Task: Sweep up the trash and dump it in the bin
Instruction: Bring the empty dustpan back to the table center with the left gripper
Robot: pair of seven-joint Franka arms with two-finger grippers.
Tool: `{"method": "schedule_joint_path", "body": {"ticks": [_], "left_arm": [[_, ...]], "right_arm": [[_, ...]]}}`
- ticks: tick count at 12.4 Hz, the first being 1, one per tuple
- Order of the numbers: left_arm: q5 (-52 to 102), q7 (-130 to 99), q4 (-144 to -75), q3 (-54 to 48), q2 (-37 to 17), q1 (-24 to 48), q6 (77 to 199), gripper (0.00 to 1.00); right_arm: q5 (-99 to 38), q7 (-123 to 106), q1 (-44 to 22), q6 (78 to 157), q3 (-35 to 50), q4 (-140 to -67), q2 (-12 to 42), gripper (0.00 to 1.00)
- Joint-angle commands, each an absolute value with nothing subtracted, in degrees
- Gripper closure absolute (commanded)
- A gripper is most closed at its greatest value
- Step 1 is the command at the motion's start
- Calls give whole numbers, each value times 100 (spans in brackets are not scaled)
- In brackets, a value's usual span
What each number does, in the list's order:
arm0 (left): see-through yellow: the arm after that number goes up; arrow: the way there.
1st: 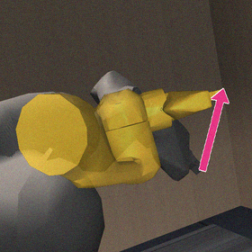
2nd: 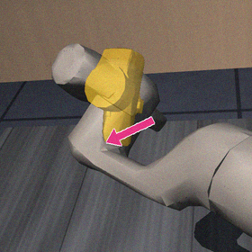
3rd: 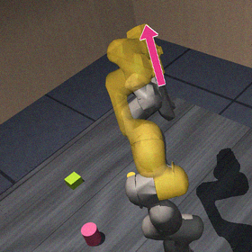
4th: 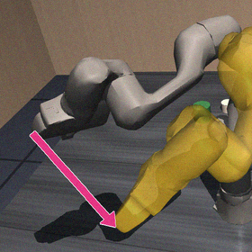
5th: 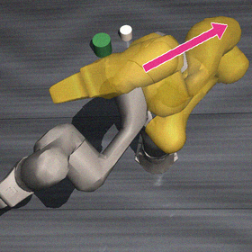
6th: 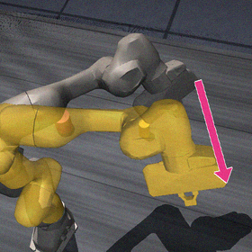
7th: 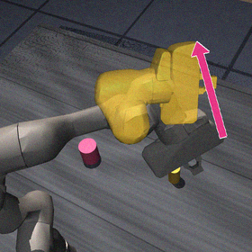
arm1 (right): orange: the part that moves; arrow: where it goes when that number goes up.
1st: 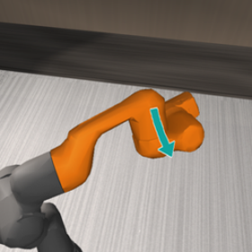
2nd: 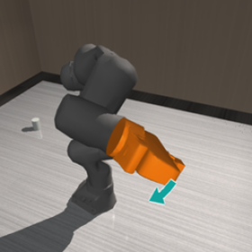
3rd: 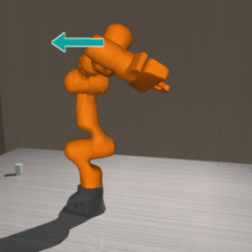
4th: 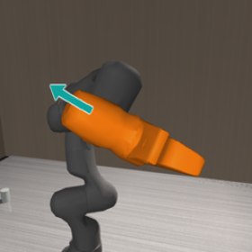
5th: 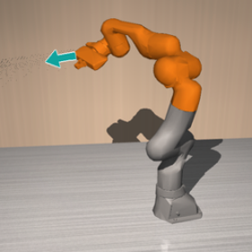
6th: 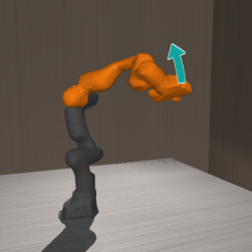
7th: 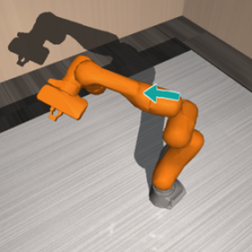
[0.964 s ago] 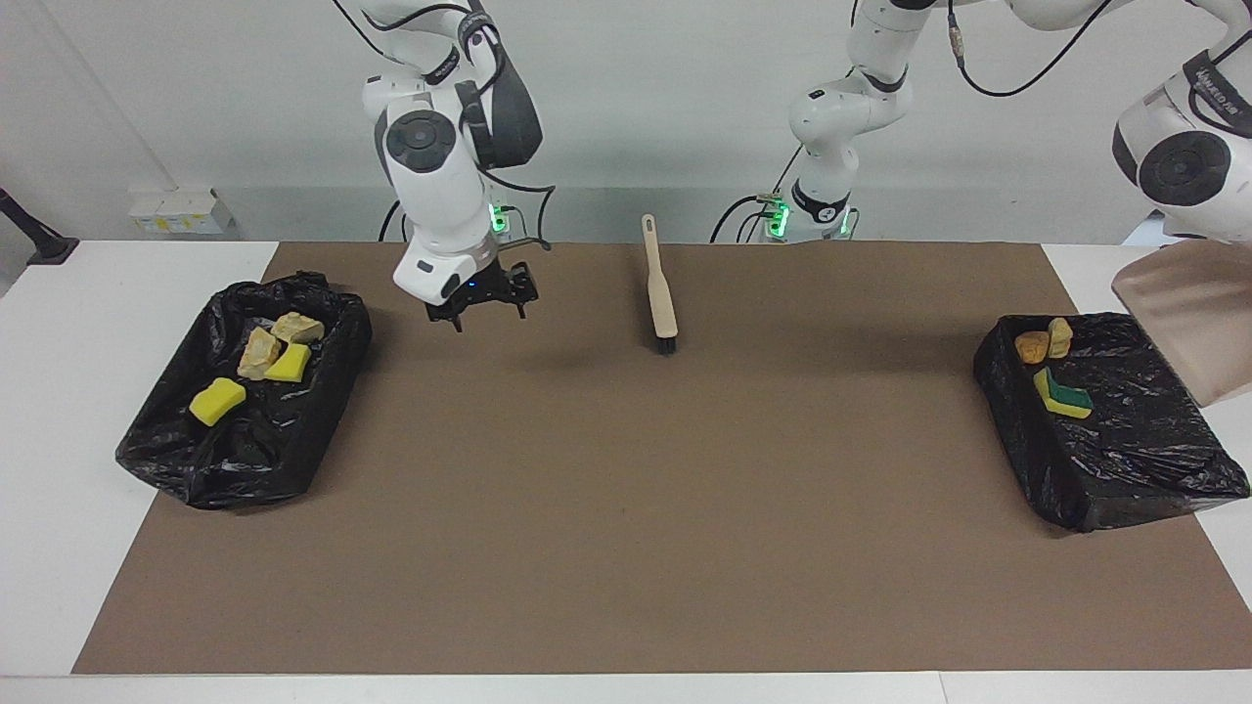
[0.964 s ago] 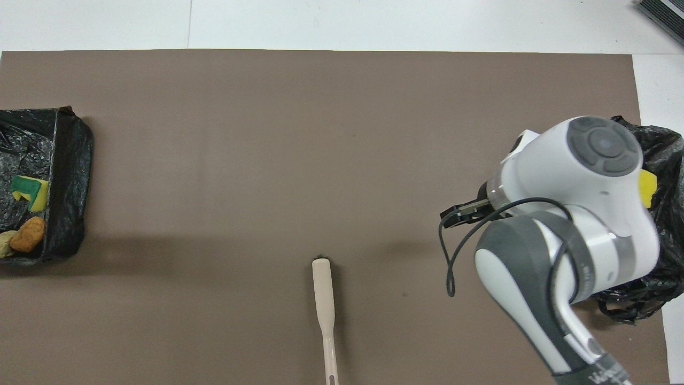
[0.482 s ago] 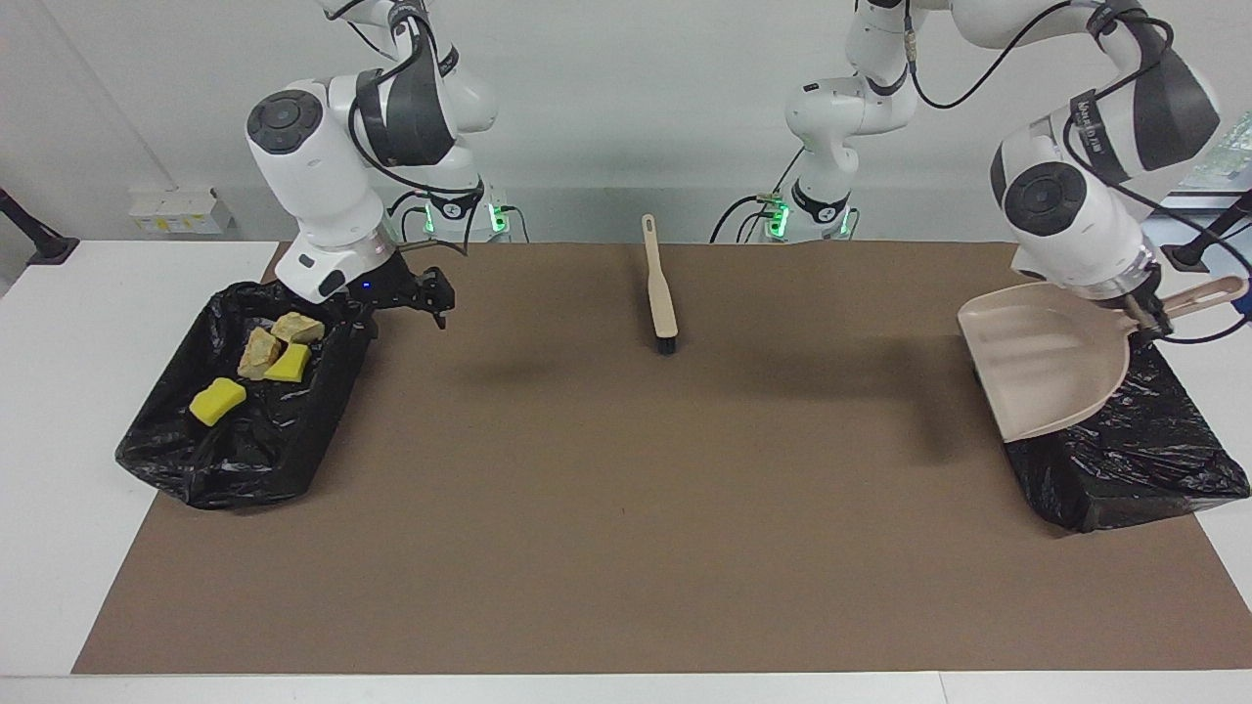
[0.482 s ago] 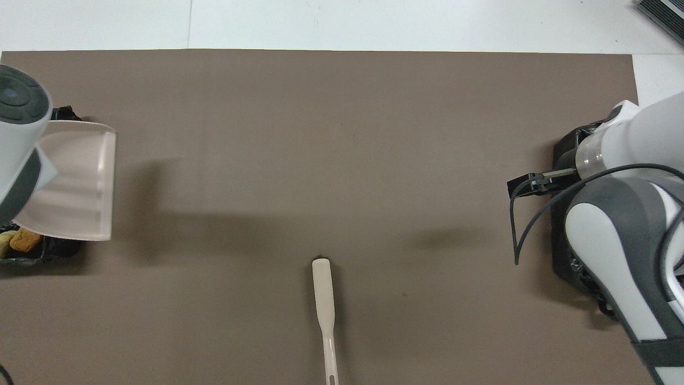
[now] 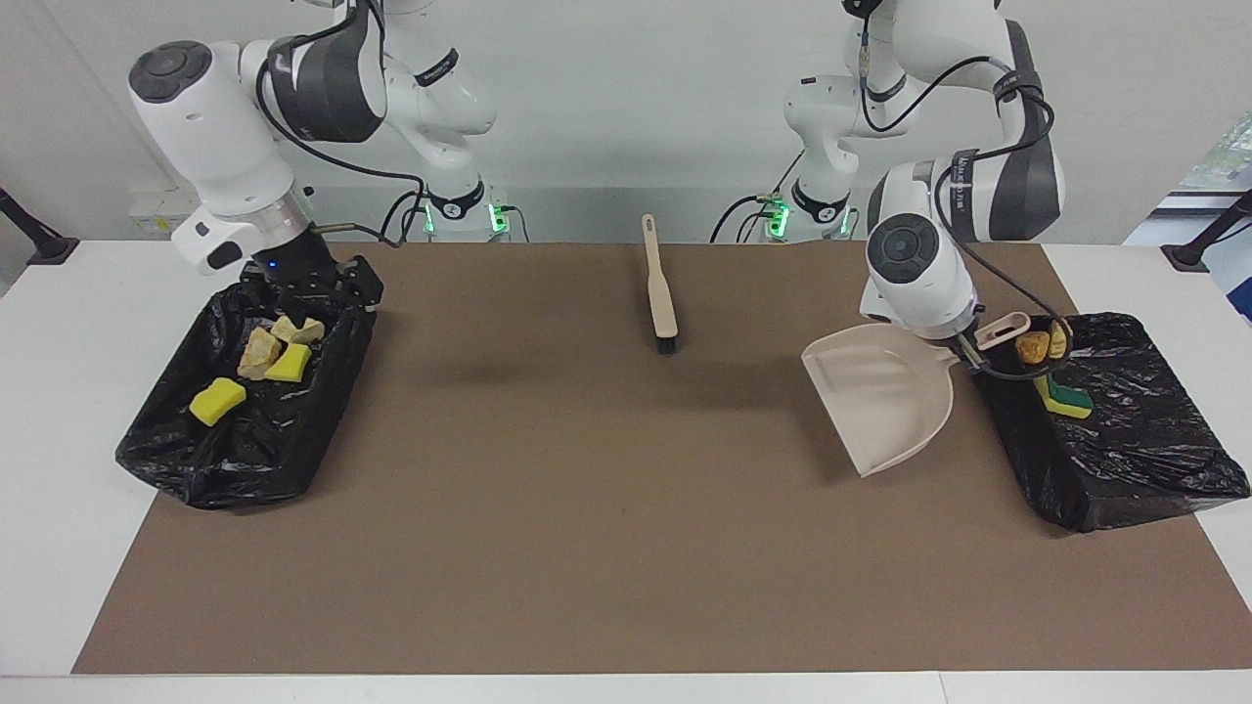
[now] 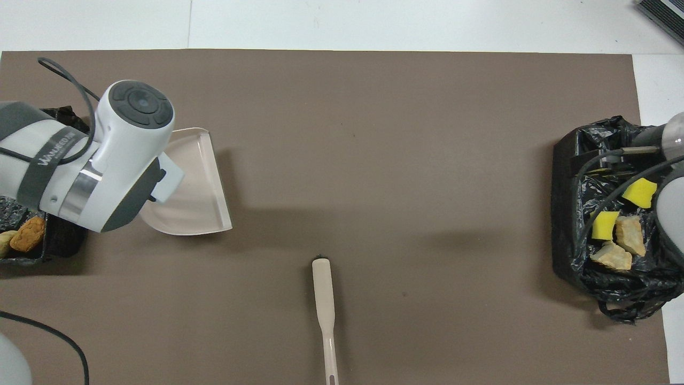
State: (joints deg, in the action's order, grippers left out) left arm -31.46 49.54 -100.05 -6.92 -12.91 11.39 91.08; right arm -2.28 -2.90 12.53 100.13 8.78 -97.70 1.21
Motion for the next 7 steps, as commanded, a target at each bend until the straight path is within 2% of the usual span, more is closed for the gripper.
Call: {"method": "schedule_joint_path", "body": {"ticks": [1,4,7], "left_arm": [[-2238,3122,-9896,-589,-1432,1590,9104,100],[-1312,1271,-9748,-571,-1704,2213,9246,100],[-511,-541,-8941,-571,-2292,2468,9255,100]], "right_arm": [[-115,-395,801,9529,266,-9326,185,0],[-132,-404,422,9062,-184,-9123,106,0],[-97,-325,431,8905,-167,-9254,-324,0]]}}
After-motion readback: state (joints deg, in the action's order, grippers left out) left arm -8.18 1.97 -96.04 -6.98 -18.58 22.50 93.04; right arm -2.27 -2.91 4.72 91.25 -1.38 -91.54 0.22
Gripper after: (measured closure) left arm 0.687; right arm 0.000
